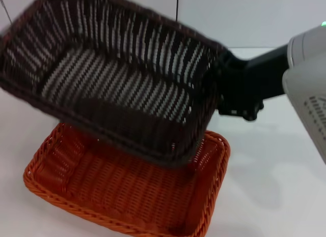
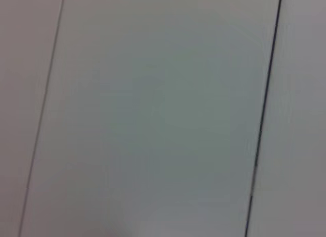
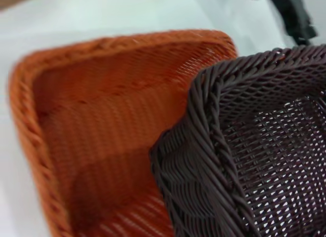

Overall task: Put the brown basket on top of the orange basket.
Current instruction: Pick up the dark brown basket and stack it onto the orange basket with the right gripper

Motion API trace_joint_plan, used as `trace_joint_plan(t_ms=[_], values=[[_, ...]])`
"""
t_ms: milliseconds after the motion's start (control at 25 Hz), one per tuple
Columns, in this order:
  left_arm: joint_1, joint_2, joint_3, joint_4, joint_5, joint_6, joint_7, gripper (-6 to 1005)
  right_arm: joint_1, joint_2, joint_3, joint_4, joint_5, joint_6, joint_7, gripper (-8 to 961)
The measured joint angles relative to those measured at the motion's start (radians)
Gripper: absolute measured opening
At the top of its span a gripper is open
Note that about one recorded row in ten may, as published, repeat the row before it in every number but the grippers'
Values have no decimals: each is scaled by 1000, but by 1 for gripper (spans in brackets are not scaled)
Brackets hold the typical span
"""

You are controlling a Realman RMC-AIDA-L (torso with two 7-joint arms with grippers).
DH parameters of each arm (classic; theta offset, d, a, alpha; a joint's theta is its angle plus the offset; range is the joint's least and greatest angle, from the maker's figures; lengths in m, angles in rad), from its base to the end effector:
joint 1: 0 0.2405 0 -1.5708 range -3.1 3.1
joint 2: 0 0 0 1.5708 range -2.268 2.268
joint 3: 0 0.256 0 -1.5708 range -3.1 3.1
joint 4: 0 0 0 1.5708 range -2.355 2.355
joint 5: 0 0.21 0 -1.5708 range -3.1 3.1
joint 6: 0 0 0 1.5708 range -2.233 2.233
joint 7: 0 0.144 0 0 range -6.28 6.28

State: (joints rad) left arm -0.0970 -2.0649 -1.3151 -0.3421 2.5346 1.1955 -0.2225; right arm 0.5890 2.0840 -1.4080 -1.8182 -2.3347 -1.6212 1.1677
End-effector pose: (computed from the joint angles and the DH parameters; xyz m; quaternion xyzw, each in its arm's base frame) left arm -0.4010 0.2449 0.0416 -0.5348 -0.3208 -0.3109 0.7172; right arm 0.0617 0.3236 0.0337 -0.8422 -0.5095 -0.1237 0.1254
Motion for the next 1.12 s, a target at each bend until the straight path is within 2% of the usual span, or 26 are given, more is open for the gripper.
trace_joint_plan(t_ms=[280,720,1000,1120], values=[[20,2,-27,-1,-1,13,-6,722,-15,1,-16,-25,-11,-61,36,193],[14,3,-36,3,1,15,-28,722,-24,4,-123,-61,-14,-87,104,192],[19,1,-30,6,0,15,-28,722,-24,4,-119,-62,1,-84,94,192],[20,0,-30,6,1,14,-28,722,-31,2,-83,-60,57,-139,40,192]])
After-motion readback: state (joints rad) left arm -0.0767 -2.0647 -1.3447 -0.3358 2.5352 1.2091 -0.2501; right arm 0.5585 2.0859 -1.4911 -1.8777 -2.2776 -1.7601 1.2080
